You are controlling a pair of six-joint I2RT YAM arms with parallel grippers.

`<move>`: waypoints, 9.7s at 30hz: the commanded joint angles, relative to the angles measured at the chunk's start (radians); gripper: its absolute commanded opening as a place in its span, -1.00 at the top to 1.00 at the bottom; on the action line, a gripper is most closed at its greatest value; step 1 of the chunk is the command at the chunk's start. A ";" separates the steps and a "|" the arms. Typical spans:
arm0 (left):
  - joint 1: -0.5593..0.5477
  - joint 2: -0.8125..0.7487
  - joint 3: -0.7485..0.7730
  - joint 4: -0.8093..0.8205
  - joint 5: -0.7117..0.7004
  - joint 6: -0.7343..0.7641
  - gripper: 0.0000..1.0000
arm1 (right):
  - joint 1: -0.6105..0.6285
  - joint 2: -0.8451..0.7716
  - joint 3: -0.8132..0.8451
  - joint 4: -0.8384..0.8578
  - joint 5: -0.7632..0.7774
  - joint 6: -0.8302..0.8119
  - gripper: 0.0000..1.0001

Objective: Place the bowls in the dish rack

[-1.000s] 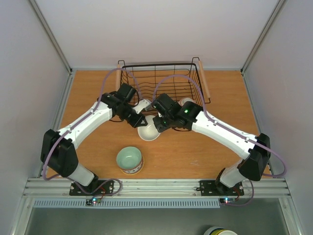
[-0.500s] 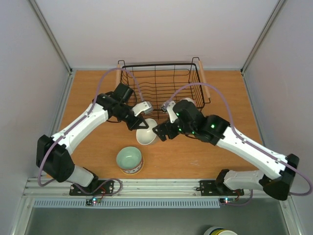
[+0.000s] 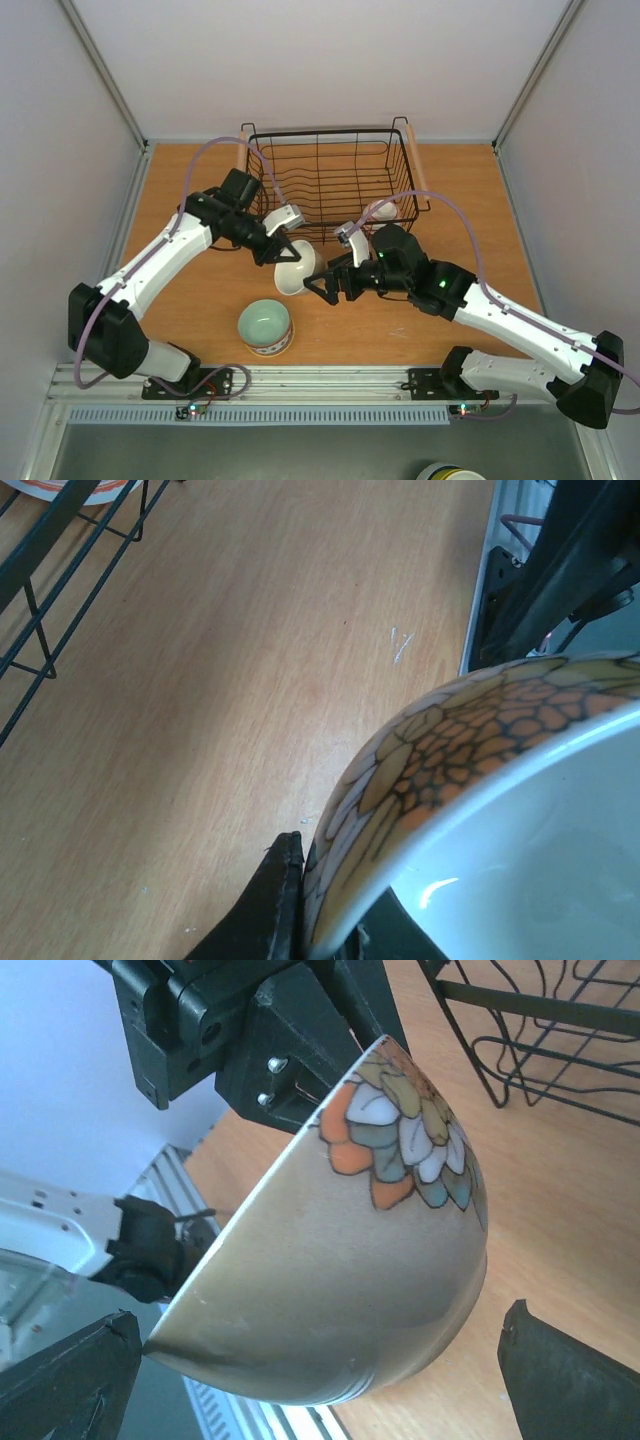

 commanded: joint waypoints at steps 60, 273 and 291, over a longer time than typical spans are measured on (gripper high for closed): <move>0.047 -0.232 -0.121 0.368 -0.458 -0.252 -0.92 | -0.280 1.487 1.926 -1.190 1.144 -0.329 0.97; 0.096 -0.167 -0.036 0.037 0.216 0.069 0.99 | -0.240 0.299 0.030 0.542 -0.804 0.320 -0.26; 0.097 -0.237 -0.118 0.372 -0.507 -0.215 -0.97 | -0.341 0.382 0.465 -0.229 -0.286 -0.093 0.97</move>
